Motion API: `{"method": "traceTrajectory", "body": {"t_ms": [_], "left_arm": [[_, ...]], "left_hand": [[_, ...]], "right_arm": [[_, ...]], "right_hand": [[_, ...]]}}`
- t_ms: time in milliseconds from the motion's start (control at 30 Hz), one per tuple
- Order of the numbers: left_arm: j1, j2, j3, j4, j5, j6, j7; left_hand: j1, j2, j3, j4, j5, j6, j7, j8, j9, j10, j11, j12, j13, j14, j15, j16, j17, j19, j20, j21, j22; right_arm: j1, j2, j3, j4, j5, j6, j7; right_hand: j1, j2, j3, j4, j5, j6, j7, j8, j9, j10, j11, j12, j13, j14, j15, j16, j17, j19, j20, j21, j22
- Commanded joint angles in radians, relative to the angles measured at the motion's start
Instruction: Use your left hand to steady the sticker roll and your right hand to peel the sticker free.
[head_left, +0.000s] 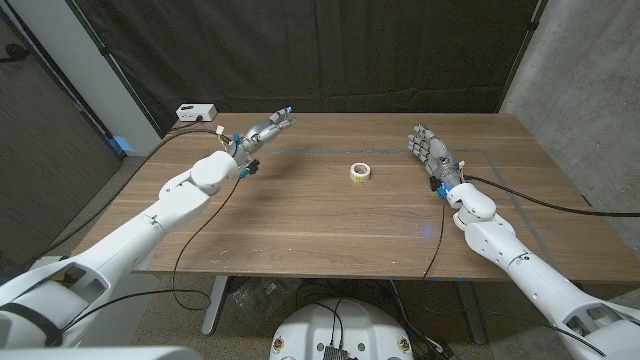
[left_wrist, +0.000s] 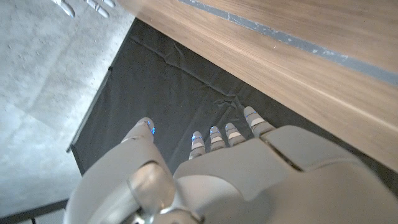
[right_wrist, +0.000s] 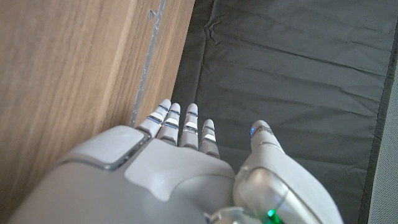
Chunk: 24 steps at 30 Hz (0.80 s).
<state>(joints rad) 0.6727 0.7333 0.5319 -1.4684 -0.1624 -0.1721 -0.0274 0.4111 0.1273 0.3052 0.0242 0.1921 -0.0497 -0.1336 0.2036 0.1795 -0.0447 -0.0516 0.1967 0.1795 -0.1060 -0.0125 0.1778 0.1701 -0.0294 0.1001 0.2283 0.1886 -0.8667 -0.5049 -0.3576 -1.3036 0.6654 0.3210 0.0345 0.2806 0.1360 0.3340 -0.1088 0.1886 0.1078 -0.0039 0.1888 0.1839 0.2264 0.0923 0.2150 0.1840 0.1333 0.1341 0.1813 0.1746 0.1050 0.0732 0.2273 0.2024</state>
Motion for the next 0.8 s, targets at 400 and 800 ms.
{"method": "traceTrajectory", "body": {"t_ms": [400, 800], "left_arm": [[-0.151, 0.100, 0.080, -0.146, 0.317, 0.076, -0.155], [-0.241, 0.121, 0.131, -0.233, 0.533, 0.101, -0.242]], "left_hand": [[0.055, -0.022, 0.012, -0.046, -0.006, 0.041, 0.004, 0.006, 0.003, 0.034, -0.006, 0.011, 0.001, 0.040, 0.000, 0.011, 0.003, 0.020, 0.009, 0.000, 0.002], [0.149, -0.057, 0.024, -0.121, -0.005, 0.114, -0.008, 0.019, 0.004, 0.060, -0.037, 0.009, 0.001, 0.095, -0.035, 0.015, 0.004, 0.058, -0.013, 0.009, 0.003]], "right_arm": [[-0.025, 0.001, 0.010, -0.015, 0.008, 0.030, 0.006], [-0.043, 0.003, 0.014, -0.028, 0.007, 0.050, 0.001]], "right_hand": [[0.005, -0.001, 0.004, 0.003, 0.005, 0.012, -0.003, 0.005, 0.001, 0.015, 0.007, 0.008, 0.005, 0.005, 0.006, 0.006, 0.003, 0.003, 0.003, 0.006, 0.004], [0.004, -0.002, 0.003, 0.003, 0.005, 0.017, -0.002, 0.006, 0.001, 0.017, 0.008, 0.008, 0.005, 0.007, 0.007, 0.006, 0.003, 0.003, 0.003, 0.006, 0.004]]}}
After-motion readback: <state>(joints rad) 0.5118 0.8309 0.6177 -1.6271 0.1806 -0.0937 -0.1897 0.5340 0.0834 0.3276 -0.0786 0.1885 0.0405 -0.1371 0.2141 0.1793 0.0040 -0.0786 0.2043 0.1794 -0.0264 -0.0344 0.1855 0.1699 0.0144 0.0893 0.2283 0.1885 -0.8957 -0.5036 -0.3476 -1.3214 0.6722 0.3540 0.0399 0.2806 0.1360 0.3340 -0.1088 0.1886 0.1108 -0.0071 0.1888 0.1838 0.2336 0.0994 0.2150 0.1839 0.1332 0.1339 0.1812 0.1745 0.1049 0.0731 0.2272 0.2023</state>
